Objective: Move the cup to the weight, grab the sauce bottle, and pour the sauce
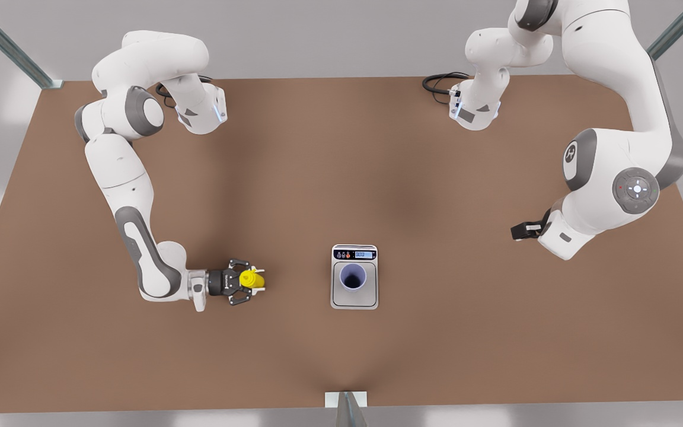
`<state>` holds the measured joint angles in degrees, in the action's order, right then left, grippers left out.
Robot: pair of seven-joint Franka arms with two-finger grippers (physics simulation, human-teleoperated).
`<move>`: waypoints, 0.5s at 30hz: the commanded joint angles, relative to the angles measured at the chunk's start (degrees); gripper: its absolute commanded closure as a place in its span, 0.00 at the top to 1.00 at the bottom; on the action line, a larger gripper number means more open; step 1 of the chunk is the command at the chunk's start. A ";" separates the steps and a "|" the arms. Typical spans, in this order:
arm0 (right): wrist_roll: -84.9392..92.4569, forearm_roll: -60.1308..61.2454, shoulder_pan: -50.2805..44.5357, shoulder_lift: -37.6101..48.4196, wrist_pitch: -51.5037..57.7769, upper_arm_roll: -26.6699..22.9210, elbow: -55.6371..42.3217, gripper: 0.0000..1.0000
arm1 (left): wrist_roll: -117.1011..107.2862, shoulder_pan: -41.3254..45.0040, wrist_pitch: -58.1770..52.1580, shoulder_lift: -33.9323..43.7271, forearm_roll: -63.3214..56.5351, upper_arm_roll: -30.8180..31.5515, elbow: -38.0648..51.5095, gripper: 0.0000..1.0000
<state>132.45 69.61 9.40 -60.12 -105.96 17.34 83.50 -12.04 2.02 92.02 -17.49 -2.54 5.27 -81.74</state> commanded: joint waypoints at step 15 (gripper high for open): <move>-0.62 -1.93 2.64 0.09 0.49 -0.11 0.00 1.00 | -0.09 0.00 0.00 0.00 -0.01 0.00 0.00 1.00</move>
<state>131.76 67.23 12.29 -60.04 -105.39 17.31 83.50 -12.10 2.02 92.02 -17.49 -2.56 5.27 -81.74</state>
